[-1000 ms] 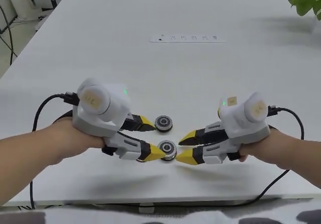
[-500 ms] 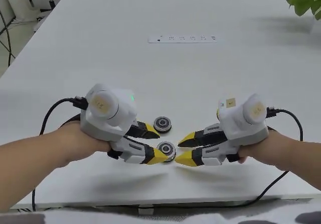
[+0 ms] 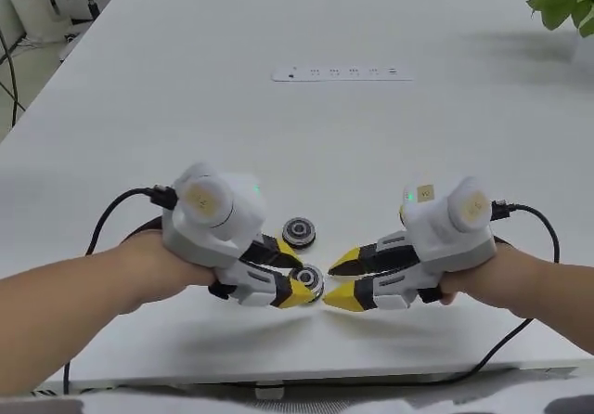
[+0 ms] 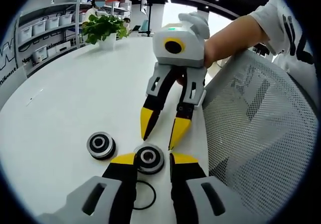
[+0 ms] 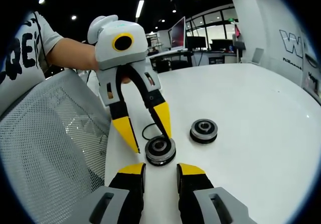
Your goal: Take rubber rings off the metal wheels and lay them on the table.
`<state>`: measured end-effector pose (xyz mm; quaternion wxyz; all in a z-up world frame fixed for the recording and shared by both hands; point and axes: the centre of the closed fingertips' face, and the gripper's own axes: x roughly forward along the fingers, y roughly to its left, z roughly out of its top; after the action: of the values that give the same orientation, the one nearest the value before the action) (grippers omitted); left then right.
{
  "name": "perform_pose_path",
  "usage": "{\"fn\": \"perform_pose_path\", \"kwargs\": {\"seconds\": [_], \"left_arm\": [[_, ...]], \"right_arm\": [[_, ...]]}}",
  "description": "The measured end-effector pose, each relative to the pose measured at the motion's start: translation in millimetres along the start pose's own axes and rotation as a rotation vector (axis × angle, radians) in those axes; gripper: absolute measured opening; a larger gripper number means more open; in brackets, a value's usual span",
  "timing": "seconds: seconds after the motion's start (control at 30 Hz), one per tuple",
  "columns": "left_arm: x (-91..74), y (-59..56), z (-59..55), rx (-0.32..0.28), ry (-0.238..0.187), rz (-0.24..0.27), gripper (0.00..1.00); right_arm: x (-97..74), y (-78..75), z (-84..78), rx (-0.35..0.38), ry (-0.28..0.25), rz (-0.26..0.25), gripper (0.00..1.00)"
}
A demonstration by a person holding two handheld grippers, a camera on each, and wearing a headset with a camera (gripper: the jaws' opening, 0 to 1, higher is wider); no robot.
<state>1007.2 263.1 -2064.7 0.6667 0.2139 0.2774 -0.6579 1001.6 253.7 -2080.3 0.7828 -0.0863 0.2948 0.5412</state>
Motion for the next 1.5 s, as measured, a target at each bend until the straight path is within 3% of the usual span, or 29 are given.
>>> {"fn": "perform_pose_path", "kwargs": {"seconds": [0.4,0.73,0.9,1.5], "left_arm": [[1.2,3.7,-0.6,-0.008,-0.007,0.025,0.13],[1.5,6.8,-0.6,0.028,-0.003,0.054,0.09],[1.9,6.2,-1.5,0.080,0.001,0.065,0.08],[2.4,5.7,-1.2,0.100,-0.001,0.089,0.08]], "right_arm": [[1.2,2.3,0.1,-0.003,-0.002,0.003,0.22],[3.1,2.2,0.4,-0.003,-0.003,0.003,0.22],[4.3,2.7,0.3,-0.006,-0.001,0.004,0.22],[10.7,-1.7,1.0,-0.010,0.011,-0.023,0.18]]}}
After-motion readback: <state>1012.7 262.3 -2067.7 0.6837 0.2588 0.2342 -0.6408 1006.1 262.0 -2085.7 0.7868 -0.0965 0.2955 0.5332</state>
